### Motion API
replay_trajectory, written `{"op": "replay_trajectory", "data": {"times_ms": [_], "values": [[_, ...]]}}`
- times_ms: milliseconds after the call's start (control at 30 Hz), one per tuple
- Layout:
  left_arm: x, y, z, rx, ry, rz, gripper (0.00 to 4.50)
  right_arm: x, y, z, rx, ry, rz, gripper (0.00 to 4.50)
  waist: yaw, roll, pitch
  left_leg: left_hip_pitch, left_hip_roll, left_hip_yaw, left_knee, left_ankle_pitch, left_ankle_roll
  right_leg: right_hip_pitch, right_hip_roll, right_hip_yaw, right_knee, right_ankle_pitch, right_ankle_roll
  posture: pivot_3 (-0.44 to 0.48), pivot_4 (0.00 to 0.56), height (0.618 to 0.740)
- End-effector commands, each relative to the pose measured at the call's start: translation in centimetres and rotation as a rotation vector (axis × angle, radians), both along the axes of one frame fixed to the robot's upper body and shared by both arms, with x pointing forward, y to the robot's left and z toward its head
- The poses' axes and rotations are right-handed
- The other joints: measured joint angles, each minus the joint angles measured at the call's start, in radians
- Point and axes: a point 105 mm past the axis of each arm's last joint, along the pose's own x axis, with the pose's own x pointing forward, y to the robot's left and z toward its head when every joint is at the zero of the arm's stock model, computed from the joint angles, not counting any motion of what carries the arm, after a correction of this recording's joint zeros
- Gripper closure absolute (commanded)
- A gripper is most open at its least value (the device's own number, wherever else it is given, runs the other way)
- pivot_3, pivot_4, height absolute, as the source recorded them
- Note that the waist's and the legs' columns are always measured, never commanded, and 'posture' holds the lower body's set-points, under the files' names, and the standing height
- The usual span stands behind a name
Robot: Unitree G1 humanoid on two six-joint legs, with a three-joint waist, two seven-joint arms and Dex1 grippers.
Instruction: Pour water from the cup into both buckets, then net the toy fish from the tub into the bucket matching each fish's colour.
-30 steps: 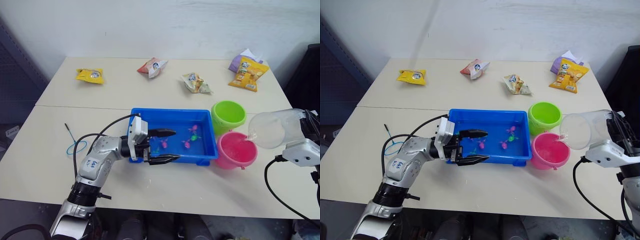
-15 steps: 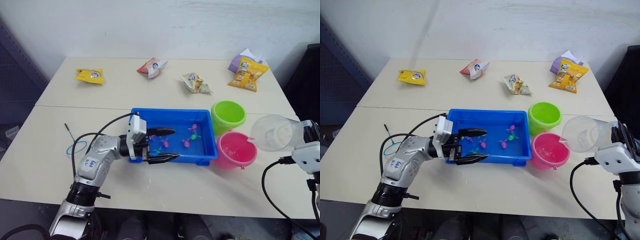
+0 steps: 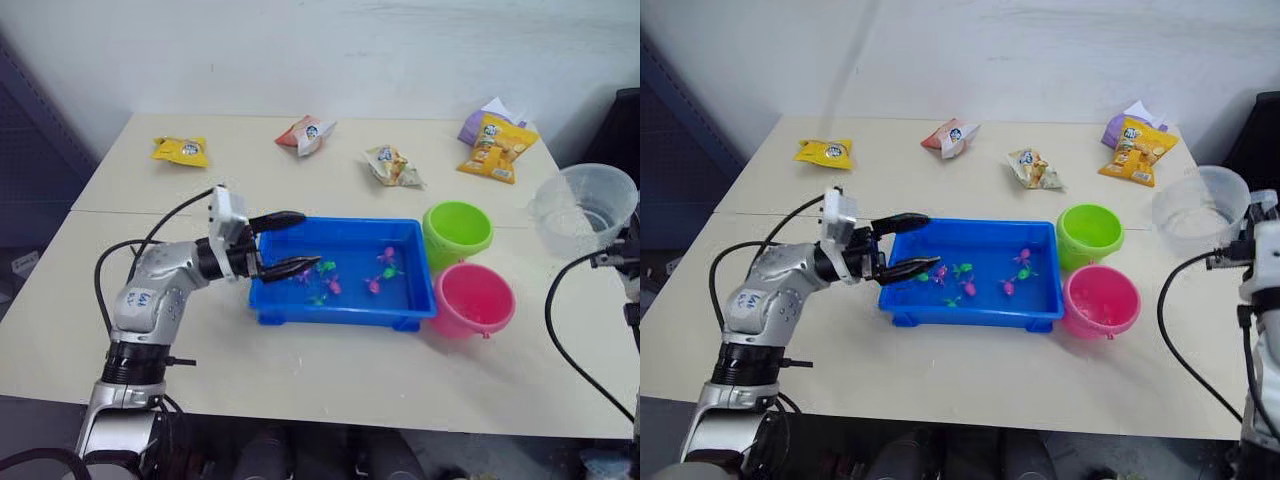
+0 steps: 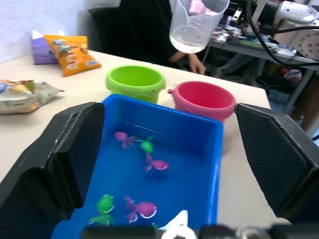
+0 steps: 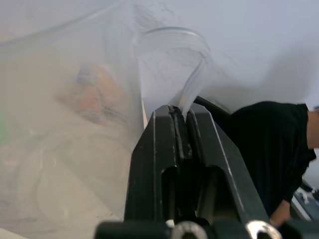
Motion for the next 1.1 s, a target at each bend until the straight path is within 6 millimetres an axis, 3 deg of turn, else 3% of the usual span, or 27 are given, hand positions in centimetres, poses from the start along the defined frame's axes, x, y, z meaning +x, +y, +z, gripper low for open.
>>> {"op": "replay_trajectory", "data": {"times_ms": [33, 400, 533, 800, 1100], "values": [[0.6, 0.6, 1.6, -0.032, -0.05, 0.035, 0.0, 1.4, 1.0, 1.9, -0.247, -0.003, 0.01, 4.44, 0.0, 0.0, 0.0, 0.0, 0.0, 0.0, 0.0, 0.0, 0.0, 0.0, 0.0, 0.0, 0.0, 0.0, 0.0, 0.0, 0.15, 0.738], [0.6, 0.3, 1.3, -0.027, -0.069, 0.052, 0.0, 5.4, 1.8, 1.8, -0.432, -0.013, 0.008, 4.44, 0.0, -0.001, 0.0, -0.001, 0.0, 0.0, 0.003, 0.0, 0.0, 0.0, 0.0, -0.001, 0.0, 0.0, 0.0, 0.0, 0.15, 0.738], [0.6, 0.3, 1.3, -0.024, -0.071, 0.058, 0.0, 5.7, 2.8, 2.6, -0.579, -0.039, 0.012, 4.44, -0.001, -0.001, 0.0, -0.002, 0.0, 0.0, 0.004, 0.0, 0.0, 0.0, 0.0, -0.001, 0.0, 0.0, 0.0, 0.0, 0.15, 0.738], [0.7, 0.2, 1.3, -0.02, -0.089, 0.066, 0.0, 6.4, 3.7, 3.7, -0.715, -0.103, -0.013, 4.44, -0.001, -0.001, 0.001, -0.002, 0.001, 0.0, 0.007, 0.0, 0.0, 0.0, 0.0, -0.001, 0.002, 0.0, 0.0, 0.0, 0.15, 0.738], [0.5, -0.2, 0.9, -0.019, -0.093, 0.052, 0.0, 7.6, 3.7, 3.0, -0.814, -0.102, -0.044, 4.44, -0.002, -0.001, 0.001, -0.003, 0.001, 0.0, 0.008, 0.0, 0.0, 0.0, 0.0, -0.001, 0.002, 0.0, 0.0, 0.0, 0.15, 0.738]]}}
